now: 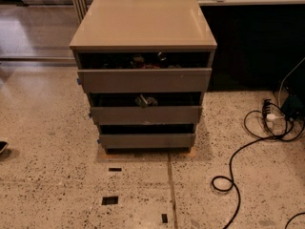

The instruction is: Place redbull can into top drawer

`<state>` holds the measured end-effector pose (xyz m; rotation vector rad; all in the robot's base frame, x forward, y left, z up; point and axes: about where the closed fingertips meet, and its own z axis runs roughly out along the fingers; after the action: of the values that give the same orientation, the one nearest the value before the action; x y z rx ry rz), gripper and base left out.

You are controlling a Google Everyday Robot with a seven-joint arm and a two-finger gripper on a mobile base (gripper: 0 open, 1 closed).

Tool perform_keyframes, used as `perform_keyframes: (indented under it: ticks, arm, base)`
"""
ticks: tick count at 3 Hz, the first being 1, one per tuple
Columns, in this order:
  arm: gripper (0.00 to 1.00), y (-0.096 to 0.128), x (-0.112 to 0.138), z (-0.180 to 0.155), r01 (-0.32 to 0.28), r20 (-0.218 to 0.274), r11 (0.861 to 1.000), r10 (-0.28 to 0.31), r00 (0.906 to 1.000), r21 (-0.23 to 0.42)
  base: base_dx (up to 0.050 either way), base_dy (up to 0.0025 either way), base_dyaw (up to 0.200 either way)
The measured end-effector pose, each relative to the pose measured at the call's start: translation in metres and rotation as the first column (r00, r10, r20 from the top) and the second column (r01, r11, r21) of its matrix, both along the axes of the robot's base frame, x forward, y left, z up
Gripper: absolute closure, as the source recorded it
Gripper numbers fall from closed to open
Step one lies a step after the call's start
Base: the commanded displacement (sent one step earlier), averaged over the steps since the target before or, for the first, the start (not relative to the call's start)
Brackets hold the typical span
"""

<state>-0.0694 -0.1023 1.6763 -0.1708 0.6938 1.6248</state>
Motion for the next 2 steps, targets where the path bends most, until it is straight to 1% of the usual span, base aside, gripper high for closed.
perform_keyframes:
  ticks: [1,2]
  arm:
    - [0.0,0.0214,0.0183,-0.0216,-0.014,-0.115,0.997,0.005,0.9934,-0.082]
    - [0.0,0.0214,0.0183,-0.0216,-0.014,-0.115,0.997,0.005,0.9934,-0.082]
  base:
    - [0.0,0.0,0.0]
    - [0.0,0.0,0.0]
